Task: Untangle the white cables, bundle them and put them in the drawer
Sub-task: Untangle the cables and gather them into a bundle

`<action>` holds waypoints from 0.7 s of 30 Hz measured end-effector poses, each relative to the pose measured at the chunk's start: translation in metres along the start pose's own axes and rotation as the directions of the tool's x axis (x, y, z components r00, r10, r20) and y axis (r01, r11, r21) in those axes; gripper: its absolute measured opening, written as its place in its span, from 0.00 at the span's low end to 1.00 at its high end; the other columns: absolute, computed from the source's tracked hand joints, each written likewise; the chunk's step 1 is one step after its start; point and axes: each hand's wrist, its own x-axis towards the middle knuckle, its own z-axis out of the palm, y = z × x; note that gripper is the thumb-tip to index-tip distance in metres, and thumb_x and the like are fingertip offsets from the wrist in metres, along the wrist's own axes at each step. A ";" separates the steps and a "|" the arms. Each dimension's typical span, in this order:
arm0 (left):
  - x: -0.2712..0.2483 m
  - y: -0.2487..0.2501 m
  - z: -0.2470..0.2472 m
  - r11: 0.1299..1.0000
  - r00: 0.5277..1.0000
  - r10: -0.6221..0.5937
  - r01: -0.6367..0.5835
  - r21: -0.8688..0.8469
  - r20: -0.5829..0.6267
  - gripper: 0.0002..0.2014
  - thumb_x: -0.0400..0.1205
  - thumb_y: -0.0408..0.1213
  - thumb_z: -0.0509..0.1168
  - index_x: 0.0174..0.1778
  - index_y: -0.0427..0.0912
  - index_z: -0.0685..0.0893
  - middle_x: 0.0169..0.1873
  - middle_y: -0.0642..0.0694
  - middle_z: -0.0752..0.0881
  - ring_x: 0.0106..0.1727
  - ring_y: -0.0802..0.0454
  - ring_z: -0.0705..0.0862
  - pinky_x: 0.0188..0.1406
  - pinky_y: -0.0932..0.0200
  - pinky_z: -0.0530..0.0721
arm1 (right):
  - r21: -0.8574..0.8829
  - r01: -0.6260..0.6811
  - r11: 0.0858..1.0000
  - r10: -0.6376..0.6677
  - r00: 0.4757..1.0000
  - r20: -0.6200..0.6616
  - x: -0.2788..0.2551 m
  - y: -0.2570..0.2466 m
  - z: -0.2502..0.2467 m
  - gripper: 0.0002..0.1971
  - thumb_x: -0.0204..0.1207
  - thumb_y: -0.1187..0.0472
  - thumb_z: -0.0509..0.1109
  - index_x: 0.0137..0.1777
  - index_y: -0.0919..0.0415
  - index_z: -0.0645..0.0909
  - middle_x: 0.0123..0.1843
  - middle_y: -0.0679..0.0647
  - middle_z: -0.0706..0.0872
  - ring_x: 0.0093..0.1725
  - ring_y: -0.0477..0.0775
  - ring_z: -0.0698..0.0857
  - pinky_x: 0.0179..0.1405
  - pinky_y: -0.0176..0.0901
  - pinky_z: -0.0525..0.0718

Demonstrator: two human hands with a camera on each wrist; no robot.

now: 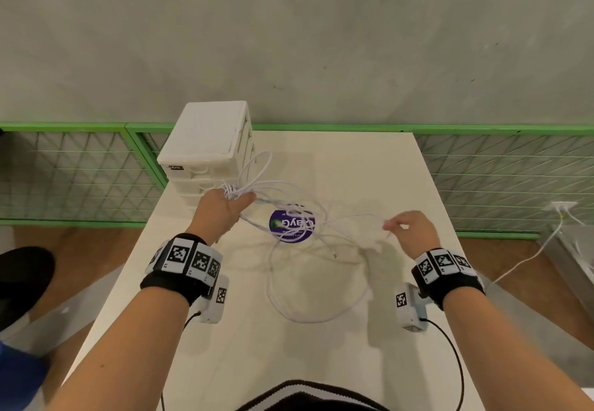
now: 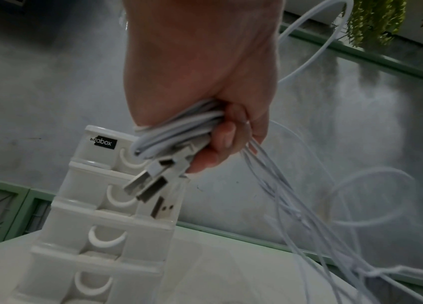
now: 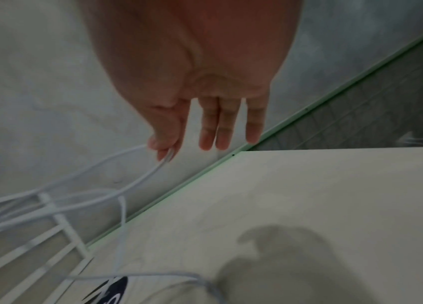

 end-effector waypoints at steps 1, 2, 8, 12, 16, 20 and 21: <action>-0.001 -0.001 0.000 1.000 1.000 -0.007 0.007 0.001 0.004 0.20 0.79 0.47 0.69 0.28 0.39 0.73 0.20 0.42 0.75 0.21 0.46 0.72 0.25 0.58 0.72 | -0.019 -0.047 0.999 0.046 0.999 -0.016 0.000 0.005 -0.002 0.08 0.75 0.58 0.71 0.44 0.61 0.89 0.54 0.60 0.86 0.56 0.58 0.82 0.51 0.38 0.70; -0.002 -0.001 0.002 1.000 1.000 -0.017 0.017 -0.001 0.008 0.20 0.79 0.48 0.69 0.28 0.39 0.73 0.20 0.42 0.74 0.21 0.46 0.72 0.24 0.58 0.72 | -0.050 -0.078 0.996 0.078 0.997 0.006 0.000 0.007 -0.002 0.09 0.77 0.58 0.69 0.46 0.62 0.89 0.54 0.61 0.88 0.55 0.60 0.83 0.49 0.39 0.70; -0.007 0.006 0.022 0.994 0.997 -0.068 0.070 -0.087 0.022 0.19 0.79 0.48 0.70 0.32 0.38 0.74 0.22 0.42 0.74 0.22 0.46 0.72 0.29 0.55 0.75 | -0.085 -0.179 0.980 0.184 0.982 0.052 0.000 0.009 0.020 0.11 0.80 0.60 0.63 0.55 0.63 0.84 0.50 0.62 0.88 0.52 0.63 0.85 0.50 0.45 0.79; -0.007 0.009 0.023 0.987 0.998 -0.046 0.053 -0.152 0.051 0.20 0.78 0.49 0.70 0.31 0.37 0.74 0.18 0.43 0.73 0.19 0.47 0.70 0.33 0.51 0.77 | -0.204 -0.098 0.974 0.094 0.995 -0.025 -0.007 -0.002 0.025 0.22 0.77 0.67 0.63 0.72 0.58 0.73 0.66 0.64 0.76 0.64 0.65 0.78 0.61 0.52 0.77; -0.011 0.017 0.025 0.988 0.993 0.033 -0.015 -0.154 0.110 0.20 0.79 0.48 0.70 0.28 0.41 0.73 0.16 0.46 0.72 0.17 0.51 0.69 0.27 0.56 0.74 | -0.088 0.344 0.935 -0.346 0.938 -0.010 -0.015 -0.034 0.031 0.26 0.70 0.73 0.64 0.69 0.56 0.77 0.64 0.57 0.76 0.61 0.54 0.77 0.65 0.43 0.75; -0.008 0.020 0.020 0.983 0.997 0.031 -0.017 -0.183 0.071 0.21 0.79 0.47 0.70 0.26 0.40 0.73 0.13 0.49 0.71 0.14 0.53 0.68 0.25 0.58 0.73 | 0.040 0.199 0.979 -0.202 0.963 0.178 -0.017 -0.056 0.032 0.18 0.75 0.71 0.57 0.45 0.52 0.86 0.30 0.51 0.83 0.28 0.54 0.78 0.29 0.41 0.76; -0.006 0.019 0.017 0.981 0.999 0.015 -0.006 -0.195 0.048 0.21 0.79 0.47 0.70 0.26 0.40 0.73 0.13 0.48 0.70 0.15 0.52 0.68 0.26 0.57 0.74 | 0.054 0.145 0.988 -0.151 0.979 0.138 -0.016 -0.055 0.030 0.18 0.76 0.71 0.55 0.40 0.53 0.84 0.26 0.49 0.79 0.25 0.52 0.74 0.25 0.40 0.71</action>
